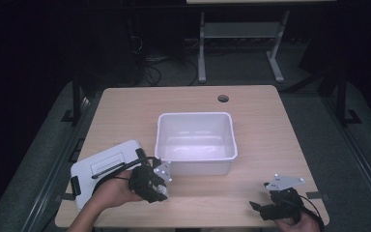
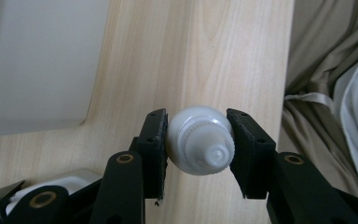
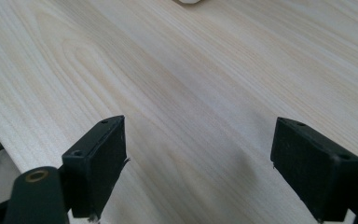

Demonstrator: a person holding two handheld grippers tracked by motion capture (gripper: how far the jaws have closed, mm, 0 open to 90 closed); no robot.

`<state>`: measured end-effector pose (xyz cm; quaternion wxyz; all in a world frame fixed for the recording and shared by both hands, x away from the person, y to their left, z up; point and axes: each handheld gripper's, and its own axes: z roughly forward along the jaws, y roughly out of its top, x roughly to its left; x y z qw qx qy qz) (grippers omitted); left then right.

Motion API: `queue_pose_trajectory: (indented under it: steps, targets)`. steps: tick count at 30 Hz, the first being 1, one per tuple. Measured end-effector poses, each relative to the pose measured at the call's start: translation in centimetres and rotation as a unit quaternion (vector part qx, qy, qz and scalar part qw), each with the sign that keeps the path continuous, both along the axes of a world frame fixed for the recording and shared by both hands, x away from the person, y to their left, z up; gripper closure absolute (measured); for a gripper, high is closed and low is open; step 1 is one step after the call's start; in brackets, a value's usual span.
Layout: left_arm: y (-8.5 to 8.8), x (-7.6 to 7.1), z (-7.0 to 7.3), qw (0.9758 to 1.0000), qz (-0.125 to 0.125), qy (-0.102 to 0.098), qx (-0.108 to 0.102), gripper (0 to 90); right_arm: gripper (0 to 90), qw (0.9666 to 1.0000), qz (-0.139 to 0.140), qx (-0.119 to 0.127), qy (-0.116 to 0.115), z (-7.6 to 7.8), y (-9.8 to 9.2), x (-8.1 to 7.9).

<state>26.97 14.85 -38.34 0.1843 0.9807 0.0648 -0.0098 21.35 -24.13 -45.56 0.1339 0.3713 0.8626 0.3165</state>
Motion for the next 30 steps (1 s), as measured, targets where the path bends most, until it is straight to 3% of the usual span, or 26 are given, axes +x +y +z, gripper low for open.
queue_pose_trajectory:
  steps: [13, 30]
  targets:
    - [0.6, -0.2, 2.1, 1.0, -0.004, -0.007, 0.006, 59.6, 16.1, 0.9999, -0.011, -0.001, -0.004, 0.0, -0.2, 0.1]
    - [1.2, 0.1, 6.6, 0.9998, -0.017, -0.015, -0.001, 59.6, 16.0, 0.9999, -0.016, 0.004, 0.001, 0.0, -0.3, 0.2]
